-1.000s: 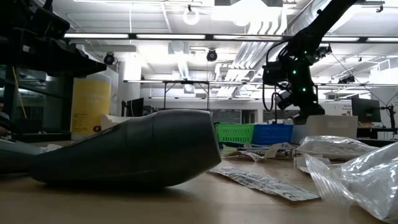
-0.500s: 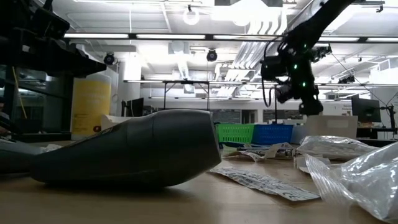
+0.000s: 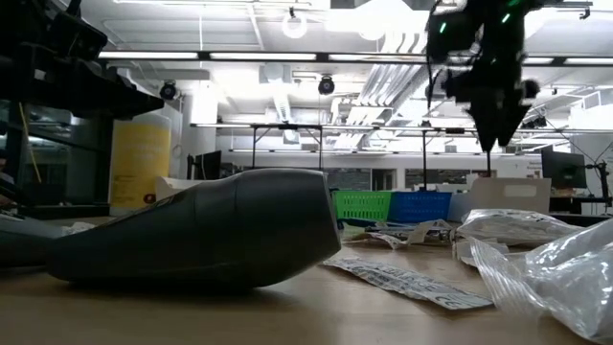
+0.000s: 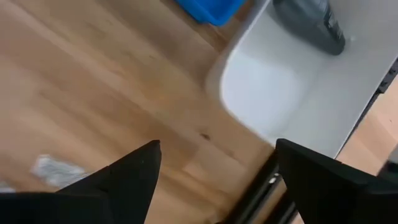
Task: Pick & Place Travel size toiletries
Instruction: Put the black deodorant into the right white bin
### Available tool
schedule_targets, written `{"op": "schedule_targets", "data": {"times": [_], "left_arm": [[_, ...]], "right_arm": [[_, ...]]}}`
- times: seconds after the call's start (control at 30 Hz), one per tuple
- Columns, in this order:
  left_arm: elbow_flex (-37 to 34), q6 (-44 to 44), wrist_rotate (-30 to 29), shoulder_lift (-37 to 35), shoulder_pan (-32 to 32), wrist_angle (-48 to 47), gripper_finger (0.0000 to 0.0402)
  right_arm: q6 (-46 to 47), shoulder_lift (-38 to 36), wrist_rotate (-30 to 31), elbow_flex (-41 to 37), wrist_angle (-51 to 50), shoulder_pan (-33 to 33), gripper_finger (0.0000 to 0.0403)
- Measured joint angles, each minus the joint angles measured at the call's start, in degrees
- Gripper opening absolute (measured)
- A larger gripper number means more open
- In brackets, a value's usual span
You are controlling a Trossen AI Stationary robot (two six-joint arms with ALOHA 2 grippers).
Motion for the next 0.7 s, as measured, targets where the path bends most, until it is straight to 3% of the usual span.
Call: {"op": "schedule_targets", "data": {"times": [0.3,0.53,0.7], "left_arm": [[0.0,0.0,-0.2,0.0,0.0,0.0,0.0184],[0.0,-0.2,-0.2,0.0,0.0,0.0,0.0184],[0.0,-8.3,-0.1,0.0,0.0,3.6,0.0184]], "right_arm": [[28.8,-10.7,6.5,-2.6,0.2,23.9,0.0309],[46.0,-10.7,11.2,-8.9,4.8,42.5,0.0309],[53.5,-9.2,13.5,-11.6,9.5,51.4,0.0309]]}}
